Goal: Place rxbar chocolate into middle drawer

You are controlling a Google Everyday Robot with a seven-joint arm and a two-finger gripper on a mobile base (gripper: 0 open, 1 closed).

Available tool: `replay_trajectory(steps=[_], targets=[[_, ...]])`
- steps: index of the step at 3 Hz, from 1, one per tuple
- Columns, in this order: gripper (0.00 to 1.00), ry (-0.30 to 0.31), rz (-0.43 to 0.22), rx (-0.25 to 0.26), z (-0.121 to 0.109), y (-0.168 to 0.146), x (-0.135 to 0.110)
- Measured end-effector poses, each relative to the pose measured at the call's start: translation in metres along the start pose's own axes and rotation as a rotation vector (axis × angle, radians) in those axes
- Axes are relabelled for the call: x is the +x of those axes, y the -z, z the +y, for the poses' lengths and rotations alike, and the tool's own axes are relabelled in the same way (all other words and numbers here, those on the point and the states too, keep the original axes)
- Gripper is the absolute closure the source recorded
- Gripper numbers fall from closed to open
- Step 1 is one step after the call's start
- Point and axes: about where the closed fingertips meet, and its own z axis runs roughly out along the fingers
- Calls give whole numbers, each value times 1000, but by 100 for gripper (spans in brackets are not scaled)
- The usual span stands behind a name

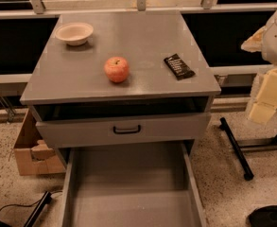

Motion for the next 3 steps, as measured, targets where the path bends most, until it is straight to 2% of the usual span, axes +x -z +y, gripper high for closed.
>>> replay_trajectory(steps=[1,2,3], targets=[[0,0,0,0,0,0,0],[0,-35,7,31,-7,1,4],[0,-156,-28,27,-10,-30,22]])
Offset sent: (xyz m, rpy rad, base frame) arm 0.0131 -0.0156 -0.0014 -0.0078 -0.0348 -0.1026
